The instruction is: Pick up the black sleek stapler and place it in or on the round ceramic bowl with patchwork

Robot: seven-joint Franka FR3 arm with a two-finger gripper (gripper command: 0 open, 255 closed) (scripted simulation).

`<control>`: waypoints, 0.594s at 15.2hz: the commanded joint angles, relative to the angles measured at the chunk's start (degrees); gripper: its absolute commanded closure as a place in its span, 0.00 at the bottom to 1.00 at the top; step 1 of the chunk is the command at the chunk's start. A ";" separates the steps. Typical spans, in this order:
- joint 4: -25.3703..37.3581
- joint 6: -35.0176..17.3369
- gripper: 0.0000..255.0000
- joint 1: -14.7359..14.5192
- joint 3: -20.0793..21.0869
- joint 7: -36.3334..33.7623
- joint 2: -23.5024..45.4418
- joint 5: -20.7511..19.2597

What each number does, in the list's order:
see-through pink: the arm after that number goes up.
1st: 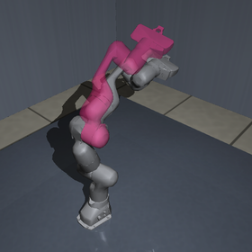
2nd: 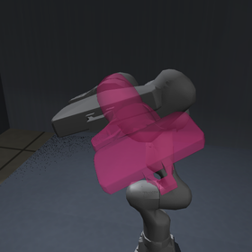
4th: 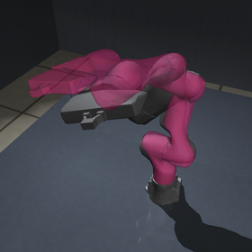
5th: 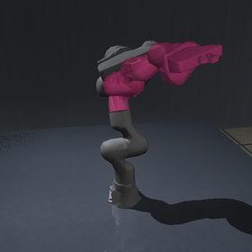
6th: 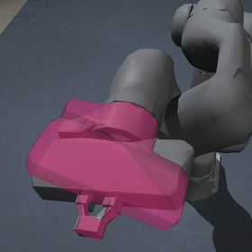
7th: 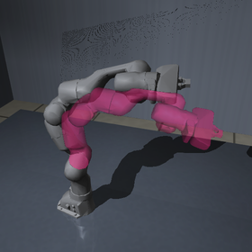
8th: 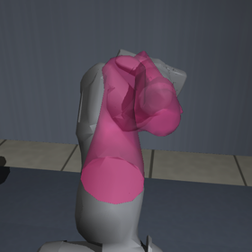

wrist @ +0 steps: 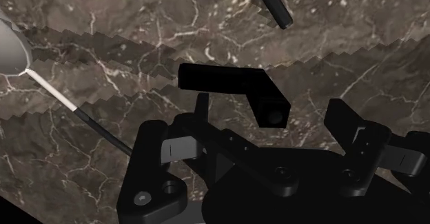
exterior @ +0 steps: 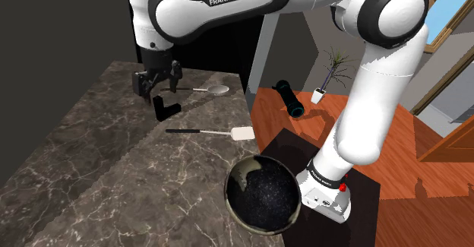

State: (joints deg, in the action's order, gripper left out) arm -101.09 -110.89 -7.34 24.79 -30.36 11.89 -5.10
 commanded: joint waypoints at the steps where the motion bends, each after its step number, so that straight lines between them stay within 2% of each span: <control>1: -0.51 -1.17 0.00 -0.11 -0.06 -0.23 0.68 -0.34; 4: -1.88 -3.00 0.00 -0.14 -0.14 -0.42 1.20 -0.63; 9: -1.88 -3.00 0.00 -0.14 -0.14 -0.42 1.20 -0.63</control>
State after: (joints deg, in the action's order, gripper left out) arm -102.96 -113.87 -7.48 24.65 -30.79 13.08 -5.72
